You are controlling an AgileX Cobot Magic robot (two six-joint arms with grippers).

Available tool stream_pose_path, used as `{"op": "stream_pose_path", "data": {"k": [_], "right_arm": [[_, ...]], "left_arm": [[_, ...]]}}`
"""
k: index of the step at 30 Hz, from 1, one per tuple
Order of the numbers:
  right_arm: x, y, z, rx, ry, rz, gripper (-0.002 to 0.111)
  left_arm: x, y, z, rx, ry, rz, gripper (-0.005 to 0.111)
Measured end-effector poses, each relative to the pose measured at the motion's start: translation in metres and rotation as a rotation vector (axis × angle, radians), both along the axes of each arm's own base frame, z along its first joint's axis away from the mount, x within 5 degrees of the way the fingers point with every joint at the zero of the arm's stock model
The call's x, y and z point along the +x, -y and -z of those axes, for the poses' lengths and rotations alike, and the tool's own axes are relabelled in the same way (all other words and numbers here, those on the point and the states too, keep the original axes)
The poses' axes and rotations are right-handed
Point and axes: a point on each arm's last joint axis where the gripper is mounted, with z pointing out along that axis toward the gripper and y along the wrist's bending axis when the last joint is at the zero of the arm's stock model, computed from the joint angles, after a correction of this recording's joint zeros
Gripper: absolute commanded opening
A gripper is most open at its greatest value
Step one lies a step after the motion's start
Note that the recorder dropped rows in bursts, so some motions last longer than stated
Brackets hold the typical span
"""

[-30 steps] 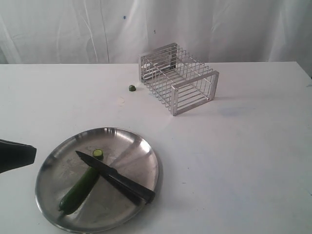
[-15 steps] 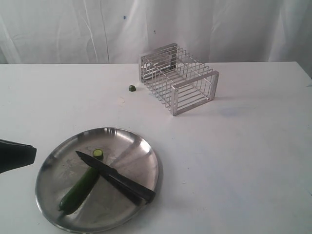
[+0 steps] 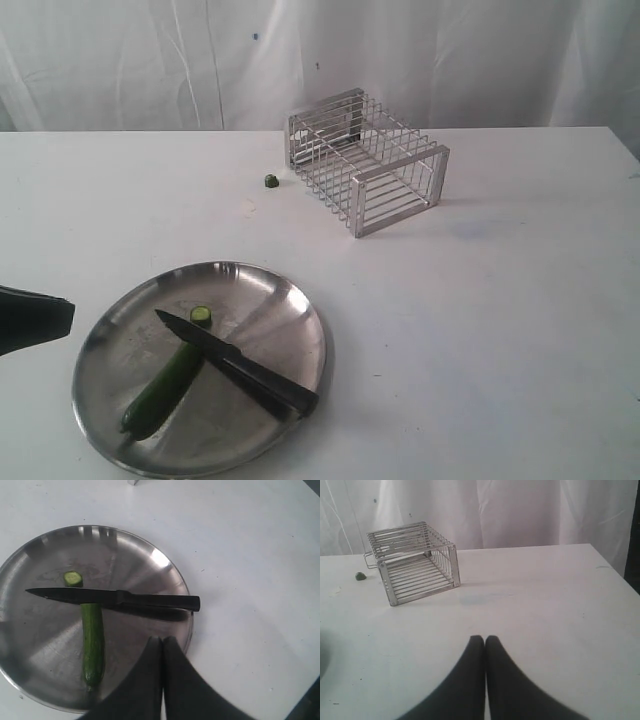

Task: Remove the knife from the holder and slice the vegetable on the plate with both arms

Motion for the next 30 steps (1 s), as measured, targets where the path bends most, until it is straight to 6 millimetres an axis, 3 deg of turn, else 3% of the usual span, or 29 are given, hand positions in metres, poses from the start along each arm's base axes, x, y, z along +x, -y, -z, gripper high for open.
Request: {"op": "stream_pose_path", "data": {"k": [5,12,16,25,30], "right_arm": [[0.000,0.000,0.000,-0.004,0.000,-0.001,0.000],[0.000,0.000,0.000,-0.013,0.001,-0.002,0.000],[0.000,0.000,0.000,-0.013,0.001,-0.002,0.000],[0.000,0.000,0.000,-0.013,0.001,-0.002,0.000],[0.000,0.000,0.000,-0.013,0.001,-0.002,0.000]], "left_arm": [[0.001,-0.001,0.000,0.016,0.010,-0.007,0.000],[-0.008,-0.027,-0.001,0.174,0.270,-0.277,0.000],[-0.019,-0.036,0.025,0.143,0.337,-0.421,0.000],[-0.045,-0.042,0.087,0.025,0.477,-0.500,0.000],[-0.055,-0.042,0.099,0.024,0.458,-0.490,0.000]]}}
